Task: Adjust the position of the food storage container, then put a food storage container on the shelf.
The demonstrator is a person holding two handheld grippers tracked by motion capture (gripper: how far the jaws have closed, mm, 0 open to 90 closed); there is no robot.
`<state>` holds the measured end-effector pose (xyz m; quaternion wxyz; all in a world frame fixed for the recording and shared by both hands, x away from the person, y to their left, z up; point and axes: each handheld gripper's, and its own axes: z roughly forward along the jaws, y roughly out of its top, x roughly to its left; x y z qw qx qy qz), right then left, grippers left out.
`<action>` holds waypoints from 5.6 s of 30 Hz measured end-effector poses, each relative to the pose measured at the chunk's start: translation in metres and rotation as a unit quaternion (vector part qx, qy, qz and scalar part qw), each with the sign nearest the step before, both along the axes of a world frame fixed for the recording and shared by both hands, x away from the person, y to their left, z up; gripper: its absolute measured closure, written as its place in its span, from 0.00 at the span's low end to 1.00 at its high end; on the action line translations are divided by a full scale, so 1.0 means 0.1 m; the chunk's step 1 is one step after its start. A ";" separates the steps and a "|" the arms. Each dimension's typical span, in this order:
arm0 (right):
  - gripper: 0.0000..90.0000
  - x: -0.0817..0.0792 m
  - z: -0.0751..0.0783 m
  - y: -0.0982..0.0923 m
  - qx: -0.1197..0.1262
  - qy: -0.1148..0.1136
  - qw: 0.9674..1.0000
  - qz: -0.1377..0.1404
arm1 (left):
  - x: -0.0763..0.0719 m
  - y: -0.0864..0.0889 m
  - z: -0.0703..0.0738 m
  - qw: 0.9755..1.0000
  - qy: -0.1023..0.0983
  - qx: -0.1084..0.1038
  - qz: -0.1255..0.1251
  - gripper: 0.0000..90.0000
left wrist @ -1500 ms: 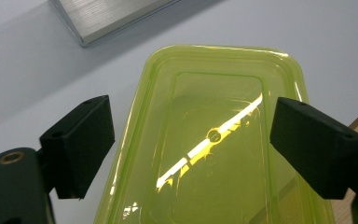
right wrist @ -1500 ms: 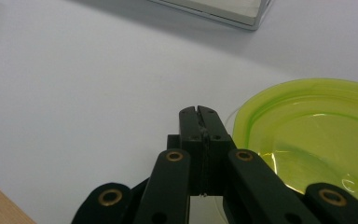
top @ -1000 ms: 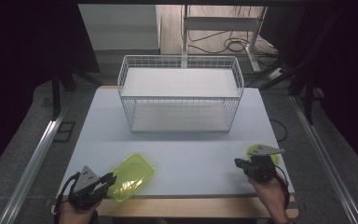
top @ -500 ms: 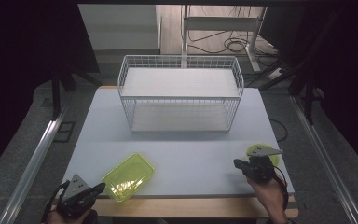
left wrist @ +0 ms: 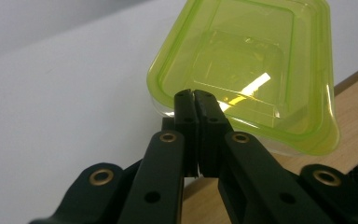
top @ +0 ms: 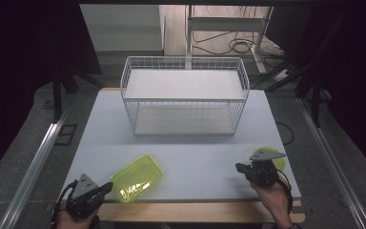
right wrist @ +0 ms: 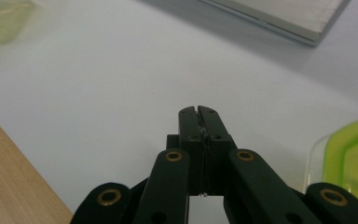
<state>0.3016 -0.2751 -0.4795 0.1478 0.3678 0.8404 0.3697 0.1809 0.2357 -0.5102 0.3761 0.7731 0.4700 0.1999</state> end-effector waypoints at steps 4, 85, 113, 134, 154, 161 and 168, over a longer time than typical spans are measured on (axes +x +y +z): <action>0.99 -0.01 0.03 0.01 0.008 -0.009 1.000 0.009 | 0.08 -0.04 -0.04 1.000 0.005 -0.006 -0.009 0.98; 0.41 -0.06 -0.09 0.24 0.029 0.015 0.999 0.039 | 0.52 -0.62 -0.08 0.998 -0.007 0.010 -0.067 0.07; 0.51 0.36 -0.08 0.62 0.123 0.143 0.980 0.063 | 0.40 -0.54 -0.13 0.998 -0.015 0.027 -0.058 0.05; 0.70 0.83 -0.29 0.89 0.197 0.263 0.943 0.051 | 0.39 -0.55 -0.15 0.997 -0.011 0.036 -0.063 0.06; 0.89 0.85 -0.28 0.96 0.227 0.306 0.923 0.043 | 0.39 -0.56 -0.15 0.997 -0.013 0.040 -0.064 0.06; 0.89 0.85 -0.07 0.87 0.252 0.280 0.925 0.042 | 0.39 -0.55 -0.14 0.997 -0.011 0.033 -0.062 0.06; 0.89 0.86 0.14 0.80 0.271 0.261 0.926 0.041 | 0.39 -0.55 -0.15 0.997 -0.010 0.033 -0.063 0.06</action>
